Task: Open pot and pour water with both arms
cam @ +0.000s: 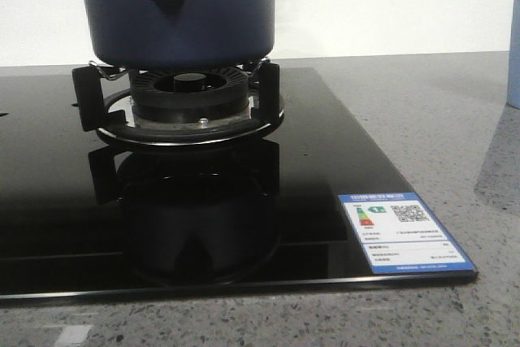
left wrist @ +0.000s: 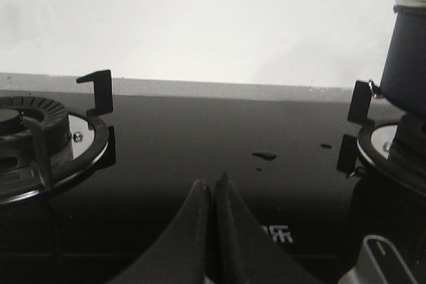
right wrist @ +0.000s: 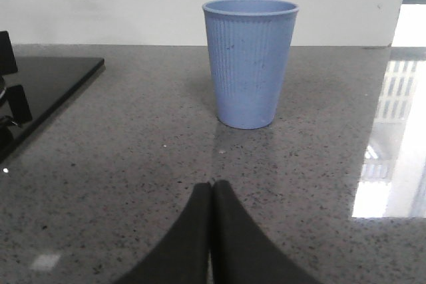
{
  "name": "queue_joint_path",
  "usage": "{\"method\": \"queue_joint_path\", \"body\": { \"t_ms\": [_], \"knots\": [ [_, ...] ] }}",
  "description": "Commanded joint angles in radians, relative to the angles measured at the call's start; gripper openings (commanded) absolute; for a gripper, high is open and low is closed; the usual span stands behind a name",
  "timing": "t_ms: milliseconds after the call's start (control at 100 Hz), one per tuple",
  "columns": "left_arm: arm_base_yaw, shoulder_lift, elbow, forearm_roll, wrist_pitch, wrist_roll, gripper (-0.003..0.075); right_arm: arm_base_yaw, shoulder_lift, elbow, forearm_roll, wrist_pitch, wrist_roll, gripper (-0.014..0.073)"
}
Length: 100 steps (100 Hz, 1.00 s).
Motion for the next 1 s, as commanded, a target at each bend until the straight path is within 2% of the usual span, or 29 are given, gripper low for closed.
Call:
{"method": "queue_joint_path", "body": {
  "t_ms": [0,280,450,550,750,990],
  "knots": [
    [0.001,-0.029,0.010,-0.040,-0.106,-0.008,-0.0020,-0.003,-0.019,0.026,0.081,-0.098,-0.010,-0.0061],
    [0.001,-0.029,0.010,-0.193,-0.106,-0.008,-0.0020,-0.003,-0.019,0.026,0.277,-0.137,-0.010,-0.0061],
    [0.001,-0.029,0.010,-0.381,-0.111,-0.008,-0.0020,-0.003,-0.019,0.024,0.496,-0.137,-0.010,-0.0061],
    [0.001,-0.029,0.004,-0.448,-0.111,-0.008,-0.0020,-0.003,-0.019,0.013,0.504,-0.127,-0.010,-0.0061],
    [0.001,-0.011,-0.124,-0.421,-0.055,0.016,-0.0020,-0.003,-0.009,-0.125,0.498,-0.039,-0.015,-0.0050],
    [0.001,0.186,-0.420,-0.368,0.169,0.224,-0.0020,-0.003,0.200,-0.357,0.402,0.108,-0.123,-0.0050]
  ]
}}
